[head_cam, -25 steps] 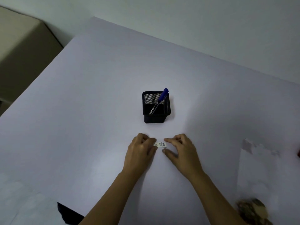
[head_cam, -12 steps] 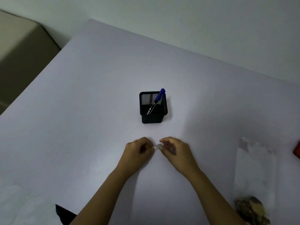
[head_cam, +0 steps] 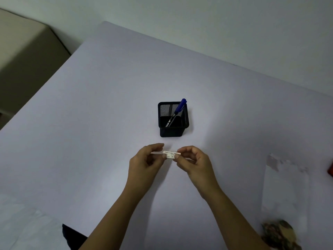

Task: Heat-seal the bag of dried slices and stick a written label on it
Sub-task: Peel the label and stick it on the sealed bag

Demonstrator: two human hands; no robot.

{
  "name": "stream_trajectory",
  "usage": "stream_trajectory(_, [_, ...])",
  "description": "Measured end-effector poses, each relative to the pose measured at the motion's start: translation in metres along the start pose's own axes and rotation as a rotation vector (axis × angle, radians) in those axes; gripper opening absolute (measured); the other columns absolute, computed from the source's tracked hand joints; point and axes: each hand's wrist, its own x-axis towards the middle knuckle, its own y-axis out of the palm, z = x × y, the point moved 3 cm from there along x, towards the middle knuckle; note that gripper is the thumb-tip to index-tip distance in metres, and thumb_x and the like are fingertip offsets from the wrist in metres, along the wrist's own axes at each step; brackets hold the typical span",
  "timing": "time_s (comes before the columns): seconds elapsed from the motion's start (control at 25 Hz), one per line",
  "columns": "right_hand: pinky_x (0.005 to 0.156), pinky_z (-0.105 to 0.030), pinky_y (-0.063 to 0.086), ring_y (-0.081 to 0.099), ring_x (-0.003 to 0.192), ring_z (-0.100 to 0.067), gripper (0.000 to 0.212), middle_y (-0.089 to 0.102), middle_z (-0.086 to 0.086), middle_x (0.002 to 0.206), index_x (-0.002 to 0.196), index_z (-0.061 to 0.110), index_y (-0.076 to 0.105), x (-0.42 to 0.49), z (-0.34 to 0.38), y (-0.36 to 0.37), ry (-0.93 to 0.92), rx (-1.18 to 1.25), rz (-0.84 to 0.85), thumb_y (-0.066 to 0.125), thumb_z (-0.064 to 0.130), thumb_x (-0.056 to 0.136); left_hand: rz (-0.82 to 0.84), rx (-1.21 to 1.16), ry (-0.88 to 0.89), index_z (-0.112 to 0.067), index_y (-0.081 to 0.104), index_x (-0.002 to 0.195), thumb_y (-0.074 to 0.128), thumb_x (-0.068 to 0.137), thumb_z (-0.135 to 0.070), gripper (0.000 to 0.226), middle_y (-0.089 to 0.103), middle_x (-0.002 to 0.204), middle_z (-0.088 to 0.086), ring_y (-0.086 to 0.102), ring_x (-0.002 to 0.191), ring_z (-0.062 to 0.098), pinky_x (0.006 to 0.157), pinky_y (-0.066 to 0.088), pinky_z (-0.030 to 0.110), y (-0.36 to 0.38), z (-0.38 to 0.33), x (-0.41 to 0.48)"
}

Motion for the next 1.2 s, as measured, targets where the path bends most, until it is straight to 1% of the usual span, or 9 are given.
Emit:
stream_trajectory(0.08, [0.070,-0.021,0.056,0.066,0.084,-0.012,0.009,0.070,0.002,0.088,0.087,0.021,0.067,-0.001,0.002,0.001,0.001,0.009,-0.029,0.071,0.018,0.079,-0.064,0.092,0.110,-0.023,0.067,0.107,0.067,0.083,-0.015,0.026,0.061,0.095,-0.018,0.058,0.085,-0.008,0.070,0.043,0.000,-0.001,-0.004,-0.001])
stream_trajectory(0.24, [0.072,-0.022,0.057,0.066,0.084,-0.012,0.011,0.070,0.004,0.089,0.090,0.021,0.066,-0.001,0.006,0.003,-0.021,0.021,-0.046,0.070,0.017,0.079,-0.119,0.191,0.224,-0.011,0.070,0.107,0.066,0.082,-0.010,0.025,0.059,0.104,-0.010,0.053,0.083,-0.012,0.075,0.038,-0.006,0.001,-0.008,-0.001])
stream_trajectory(0.48, [0.074,-0.024,0.058,0.066,0.087,-0.015,0.014,0.069,0.005,0.090,0.088,0.025,0.064,0.000,0.010,0.002,-0.019,0.068,-0.046,0.071,0.015,0.079,-0.165,0.214,0.311,-0.008,0.070,0.106,0.067,0.081,-0.009,0.026,0.067,0.112,0.006,0.061,0.096,0.008,0.083,0.042,-0.001,0.003,-0.010,-0.005])
stream_trajectory(0.64, [0.071,-0.020,0.057,0.067,0.088,-0.016,0.015,0.069,0.005,0.091,0.088,0.025,0.064,0.000,0.012,0.002,-0.018,0.097,-0.037,0.070,0.014,0.080,-0.198,0.254,0.353,-0.006,0.070,0.106,0.065,0.080,-0.012,0.028,0.067,0.115,0.012,0.059,0.098,0.008,0.088,0.038,0.000,0.004,-0.011,-0.005])
stream_trajectory(0.76, [0.071,-0.021,0.057,0.067,0.089,-0.017,0.015,0.070,0.001,0.094,0.089,0.024,0.064,0.001,0.014,0.003,-0.012,0.126,-0.033,0.069,0.013,0.080,-0.230,0.260,0.371,-0.005,0.071,0.105,0.064,0.078,-0.013,0.028,0.068,0.115,0.012,0.056,0.097,0.002,0.087,0.037,-0.003,0.005,-0.013,-0.004])
stream_trajectory(0.88, [0.068,-0.018,0.056,0.067,0.088,-0.017,0.016,0.069,0.001,0.094,0.089,0.024,0.063,0.002,0.016,0.003,-0.013,0.144,-0.027,0.069,0.012,0.081,-0.262,0.271,0.395,-0.004,0.072,0.101,0.064,0.078,-0.013,0.026,0.070,0.110,0.013,0.058,0.094,0.005,0.084,0.040,-0.002,0.006,-0.013,-0.003])
stream_trajectory(1.0, [0.068,-0.018,0.056,0.067,0.086,-0.015,0.016,0.069,0.005,0.092,0.088,0.027,0.062,0.002,0.018,0.003,-0.032,0.113,-0.021,0.069,0.014,0.081,-0.257,0.229,0.371,-0.006,0.073,0.098,0.065,0.081,-0.014,0.021,0.070,0.106,0.010,0.060,0.092,0.005,0.081,0.045,0.002,0.007,-0.010,-0.003])
stream_trajectory(1.12, [0.073,-0.022,0.057,0.067,0.086,-0.014,0.017,0.068,0.008,0.090,0.087,0.029,0.062,0.002,0.020,0.002,-0.072,0.047,-0.008,0.068,0.015,0.081,-0.215,0.110,0.251,-0.009,0.072,0.094,0.068,0.080,-0.013,0.015,0.066,0.102,0.000,0.060,0.083,-0.006,0.076,0.045,0.000,0.007,-0.008,0.000])
stream_trajectory(1.2, [0.074,-0.022,0.057,0.067,0.085,-0.015,0.015,0.069,0.007,0.091,0.088,0.028,0.062,-0.001,0.021,0.001,-0.099,0.020,0.011,0.067,0.016,0.082,-0.182,0.035,0.167,-0.017,0.070,0.090,0.068,0.080,-0.012,0.011,0.063,0.100,-0.007,0.058,0.085,-0.011,0.073,0.045,0.001,0.007,-0.008,0.002])
